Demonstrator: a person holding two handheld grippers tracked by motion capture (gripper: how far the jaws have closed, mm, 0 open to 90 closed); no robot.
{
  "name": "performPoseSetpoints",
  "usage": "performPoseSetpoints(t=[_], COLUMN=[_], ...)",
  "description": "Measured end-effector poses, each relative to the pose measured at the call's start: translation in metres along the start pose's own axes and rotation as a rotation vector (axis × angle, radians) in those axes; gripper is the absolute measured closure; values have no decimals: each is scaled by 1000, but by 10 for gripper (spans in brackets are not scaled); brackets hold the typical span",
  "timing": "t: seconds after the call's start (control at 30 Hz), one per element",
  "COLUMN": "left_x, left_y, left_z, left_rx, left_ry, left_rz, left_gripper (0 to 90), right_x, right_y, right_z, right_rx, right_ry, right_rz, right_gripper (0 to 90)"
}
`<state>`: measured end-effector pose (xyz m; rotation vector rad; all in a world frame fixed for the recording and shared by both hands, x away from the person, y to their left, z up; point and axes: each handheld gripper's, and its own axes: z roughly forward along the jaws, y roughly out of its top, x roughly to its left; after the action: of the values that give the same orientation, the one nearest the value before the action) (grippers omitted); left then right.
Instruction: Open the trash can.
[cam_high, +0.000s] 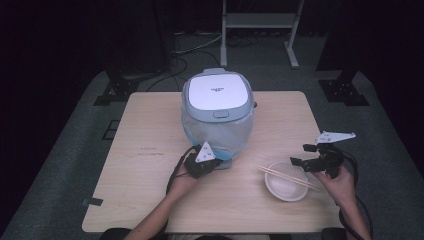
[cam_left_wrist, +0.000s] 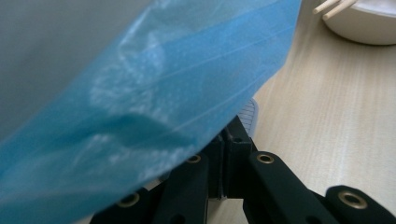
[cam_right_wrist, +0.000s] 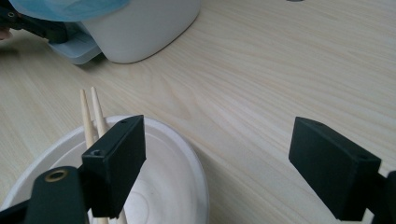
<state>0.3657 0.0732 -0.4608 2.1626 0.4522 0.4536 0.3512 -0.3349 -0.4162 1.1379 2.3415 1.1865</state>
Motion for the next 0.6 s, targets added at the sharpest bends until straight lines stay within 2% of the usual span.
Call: performPoseSetpoints(t=[0.17, 0.23, 0.3, 0.4, 0.43, 0.5, 0.6], left_x=[2, 1, -2, -3, -3, 0, -2], left_y=[-1, -1, 0, 1, 1, 2, 2], left_z=[1, 1, 2, 2, 3, 3, 3], left_rx=[-8, 3, 17, 26, 22, 38, 46], left_ry=[-2, -1, 21, 32, 23, 8, 20], left_rz=[-40, -13, 16, 29, 19, 24, 55], left_gripper=[870, 877, 900, 900, 900, 900, 900], right_x=[1, 2, 3, 3, 3, 4, 2], right_y=[1, 1, 2, 2, 2, 2, 1], right_z=[2, 3, 4, 4, 4, 3, 0], right_rx=[3, 6, 8, 9, 11, 10, -1], right_ry=[4, 5, 7, 7, 7, 6, 6], right_rz=[-7, -10, -13, -17, -17, -17, -8], right_gripper=[173, 173, 173, 173, 173, 174, 174])
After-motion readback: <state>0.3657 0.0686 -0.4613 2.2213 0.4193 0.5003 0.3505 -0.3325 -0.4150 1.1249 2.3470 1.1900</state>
